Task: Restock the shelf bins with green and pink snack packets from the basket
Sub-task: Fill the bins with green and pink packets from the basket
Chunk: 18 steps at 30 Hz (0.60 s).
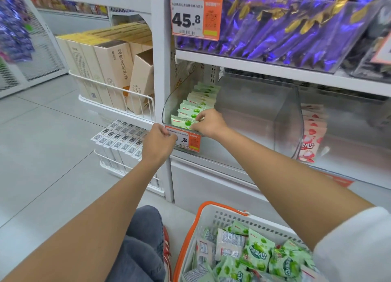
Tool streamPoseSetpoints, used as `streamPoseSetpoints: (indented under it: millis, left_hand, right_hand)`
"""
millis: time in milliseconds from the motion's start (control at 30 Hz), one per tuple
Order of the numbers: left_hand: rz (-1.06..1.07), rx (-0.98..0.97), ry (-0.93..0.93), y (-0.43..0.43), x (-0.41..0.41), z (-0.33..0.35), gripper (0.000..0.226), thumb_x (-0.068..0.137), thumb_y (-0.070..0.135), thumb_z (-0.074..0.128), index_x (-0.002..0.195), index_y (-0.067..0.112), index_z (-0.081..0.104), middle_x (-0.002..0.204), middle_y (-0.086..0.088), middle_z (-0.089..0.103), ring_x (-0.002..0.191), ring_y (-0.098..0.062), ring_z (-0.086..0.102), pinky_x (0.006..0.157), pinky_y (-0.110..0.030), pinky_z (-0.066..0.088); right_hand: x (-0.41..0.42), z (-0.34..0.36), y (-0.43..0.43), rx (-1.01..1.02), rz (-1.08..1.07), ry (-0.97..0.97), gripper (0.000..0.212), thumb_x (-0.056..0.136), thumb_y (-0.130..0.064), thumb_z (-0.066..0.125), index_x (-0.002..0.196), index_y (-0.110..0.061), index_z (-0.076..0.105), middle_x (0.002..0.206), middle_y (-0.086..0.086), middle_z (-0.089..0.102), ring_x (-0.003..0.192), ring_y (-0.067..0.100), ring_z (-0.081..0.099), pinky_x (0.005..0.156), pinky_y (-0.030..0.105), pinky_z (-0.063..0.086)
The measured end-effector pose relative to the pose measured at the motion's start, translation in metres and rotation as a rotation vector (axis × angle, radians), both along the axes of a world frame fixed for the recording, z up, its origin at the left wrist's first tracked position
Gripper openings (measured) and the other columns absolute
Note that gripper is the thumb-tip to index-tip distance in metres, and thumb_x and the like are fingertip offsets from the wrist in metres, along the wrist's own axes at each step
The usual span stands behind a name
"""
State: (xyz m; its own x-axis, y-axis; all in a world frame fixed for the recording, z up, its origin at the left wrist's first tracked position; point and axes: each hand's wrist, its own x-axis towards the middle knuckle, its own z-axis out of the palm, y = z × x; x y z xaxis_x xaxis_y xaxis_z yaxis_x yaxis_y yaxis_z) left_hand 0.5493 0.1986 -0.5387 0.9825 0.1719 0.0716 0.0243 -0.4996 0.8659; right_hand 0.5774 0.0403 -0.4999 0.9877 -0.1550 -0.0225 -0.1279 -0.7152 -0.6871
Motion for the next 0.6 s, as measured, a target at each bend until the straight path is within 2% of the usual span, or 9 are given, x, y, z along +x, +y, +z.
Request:
streamPoseSetpoints:
  millis: [67, 167, 300, 367, 467, 600]
  left_hand:
    - [-0.036, 0.006, -0.015, -0.006, -0.007, 0.0, 0.012, 0.08, 0.017, 0.062, 0.081, 0.016, 0.05, 0.072, 0.002, 0.058, 0.071, -0.021, 0.057, 0.07, -0.038, 0.048]
    - [-0.091, 0.047, -0.014, -0.019, -0.023, -0.001, 0.012, 0.081, 0.02, 0.062, 0.076, 0.017, 0.052, 0.07, 0.003, 0.055, 0.07, -0.02, 0.055, 0.069, -0.035, 0.046]
    - [-0.267, 0.146, 0.095, -0.041, -0.053, -0.015, 0.012, 0.082, 0.02, 0.064, 0.074, 0.016, 0.056, 0.068, 0.001, 0.058, 0.071, -0.022, 0.058, 0.07, -0.035, 0.049]
    - [-0.375, 0.223, 0.19, -0.052, -0.071, -0.03, 0.009, 0.083, 0.02, 0.063, 0.077, 0.013, 0.06, 0.074, -0.003, 0.064, 0.077, -0.023, 0.062, 0.072, -0.035, 0.051]
    - [-0.501, 0.327, 0.325, -0.068, -0.1, -0.063, 0.01, 0.085, 0.017, 0.062, 0.082, 0.008, 0.066, 0.086, -0.01, 0.072, 0.079, -0.022, 0.064, 0.075, -0.032, 0.052]
    - [-0.636, 0.44, 0.472, -0.082, -0.133, -0.113, 0.011, 0.086, 0.011, 0.056, 0.078, 0.008, 0.063, 0.082, -0.018, 0.068, 0.069, -0.022, 0.057, 0.071, -0.034, 0.054]
  right_hand:
    - [-0.014, 0.004, -0.007, -0.001, -0.034, -0.108, 0.028, 0.081, -0.016, 0.07, 0.109, -0.011, 0.068, 0.106, 0.008, 0.068, 0.095, 0.02, 0.063, 0.078, 0.032, 0.054]
    - [-0.048, 0.009, -0.021, -0.103, -0.017, -0.322, 0.014, 0.083, -0.011, 0.06, 0.093, -0.015, 0.069, 0.082, -0.003, 0.064, 0.082, 0.019, 0.06, 0.072, 0.034, 0.052]
    - [-0.112, -0.008, -0.041, -0.251, 0.039, -0.411, 0.011, 0.082, -0.013, 0.055, 0.087, -0.017, 0.065, 0.074, -0.01, 0.053, 0.074, 0.018, 0.055, 0.065, 0.032, 0.044]
    - [-0.142, -0.036, -0.054, -0.272, 0.067, -0.317, 0.01, 0.083, -0.014, 0.055, 0.087, -0.018, 0.063, 0.073, -0.009, 0.054, 0.074, 0.02, 0.056, 0.065, 0.032, 0.043]
    - [-0.188, -0.097, -0.078, -0.261, 0.064, -0.037, 0.011, 0.084, -0.014, 0.054, 0.08, -0.023, 0.06, 0.074, -0.006, 0.058, 0.075, 0.022, 0.058, 0.063, 0.031, 0.045]
    - [-0.245, -0.179, -0.118, -0.156, 0.02, 0.288, 0.015, 0.088, -0.011, 0.054, 0.093, -0.017, 0.067, 0.091, 0.001, 0.067, 0.087, 0.021, 0.062, 0.078, 0.032, 0.052]
